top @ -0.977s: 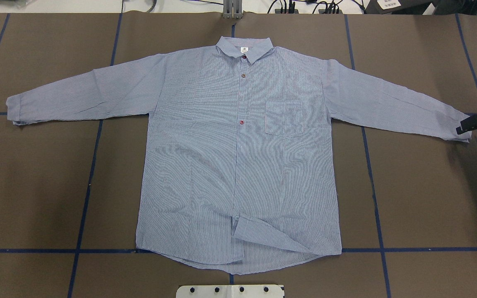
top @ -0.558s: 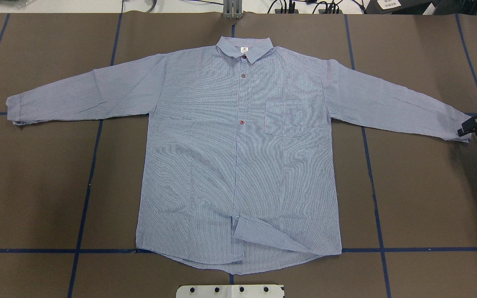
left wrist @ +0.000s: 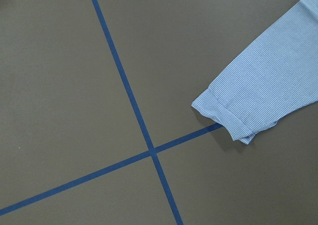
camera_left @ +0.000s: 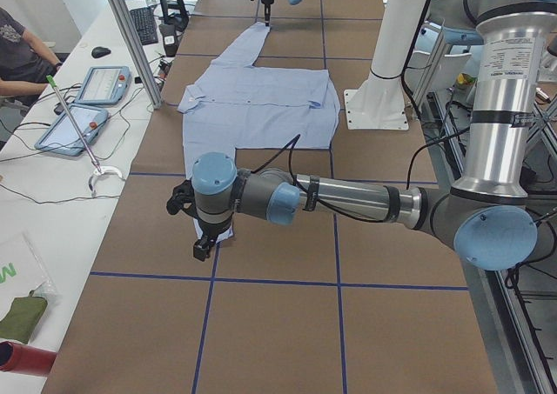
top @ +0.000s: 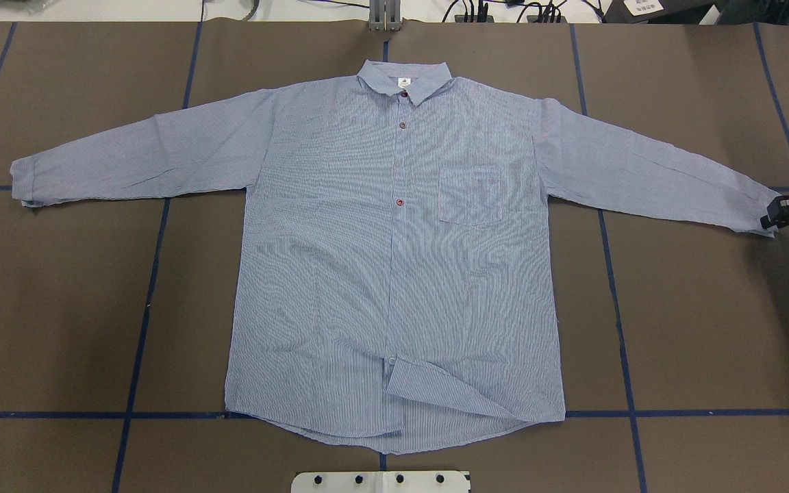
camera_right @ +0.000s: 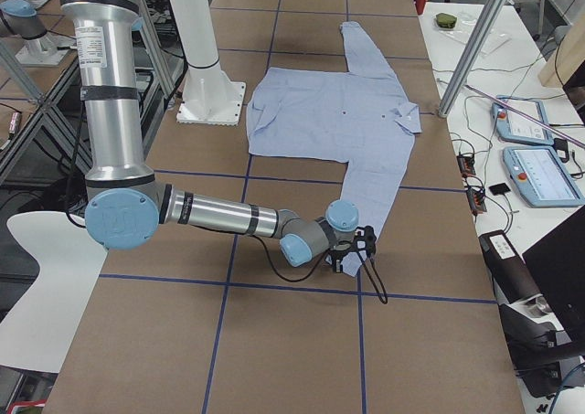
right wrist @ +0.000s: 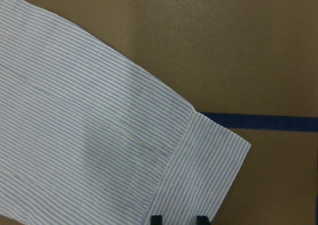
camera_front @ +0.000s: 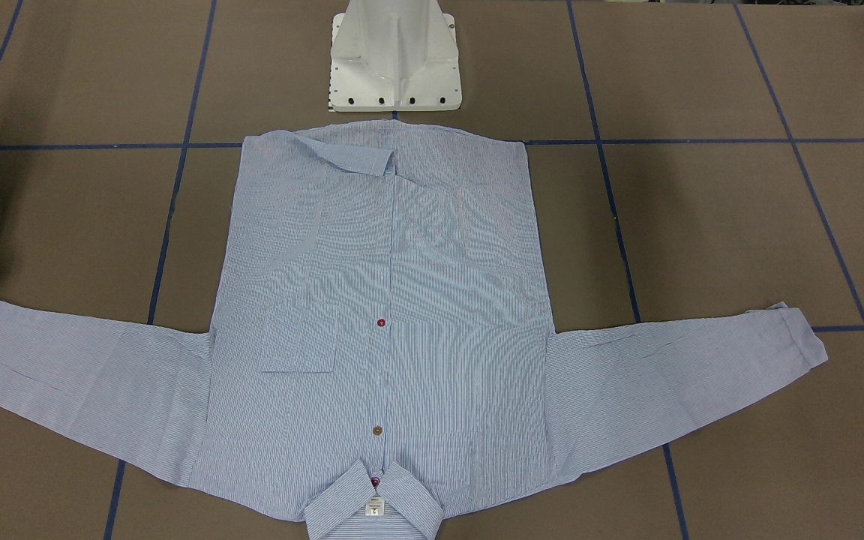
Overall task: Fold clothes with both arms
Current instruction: 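Grasp the shirt cuff with the right gripper and lift it, then carry the sleeve across the shirt front toward the collar with the right gripper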
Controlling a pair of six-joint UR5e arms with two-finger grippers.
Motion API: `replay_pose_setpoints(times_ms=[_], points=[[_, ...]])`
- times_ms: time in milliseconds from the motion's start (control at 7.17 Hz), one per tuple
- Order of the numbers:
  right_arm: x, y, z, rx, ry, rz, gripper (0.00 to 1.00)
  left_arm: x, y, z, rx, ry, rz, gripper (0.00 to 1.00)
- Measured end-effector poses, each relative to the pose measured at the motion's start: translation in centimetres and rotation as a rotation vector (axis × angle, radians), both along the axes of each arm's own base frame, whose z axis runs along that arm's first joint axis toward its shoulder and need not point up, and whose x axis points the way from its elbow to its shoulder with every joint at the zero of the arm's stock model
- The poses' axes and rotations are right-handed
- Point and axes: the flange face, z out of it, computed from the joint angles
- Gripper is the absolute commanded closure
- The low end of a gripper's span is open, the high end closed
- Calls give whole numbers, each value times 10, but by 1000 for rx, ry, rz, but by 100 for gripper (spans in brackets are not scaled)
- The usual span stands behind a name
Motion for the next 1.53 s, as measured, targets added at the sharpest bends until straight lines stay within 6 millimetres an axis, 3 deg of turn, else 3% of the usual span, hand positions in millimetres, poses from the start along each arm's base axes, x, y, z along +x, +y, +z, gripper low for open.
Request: replay_pose_setpoints(times_ms=[140, 279, 558, 698, 837, 1116, 1256, 1395, 1535], points=[[0, 0, 0, -1, 0, -1, 92, 0, 0, 0, 0, 3, 1, 1], [-1, 0, -1, -1, -1, -2, 100, 0, 0, -1, 1, 4, 1, 1], [1, 1, -4, 7, -8, -1, 100, 0, 0, -1, 0, 3, 0, 1], [2, 1, -17, 30, -21, 1, 100, 0, 0, -2, 1, 3, 0, 1], [3, -2, -45, 76, -47, 0, 100, 0, -1, -2, 3, 3, 0, 1], [1, -11, -128, 190, -156, -23, 100, 0, -1, -3, 5, 3, 1, 1], [-5, -25, -183, 239, -221, -19, 100, -1, -1, -4, 8, 3, 0, 1], [-18, -44, -249, 256, -295, 5, 100, -1, -1, -5, 10, 3, -1, 1], [-44, -63, -323, 246, -379, 21, 100, -1, -1, -5, 9, 4, -2, 1]])
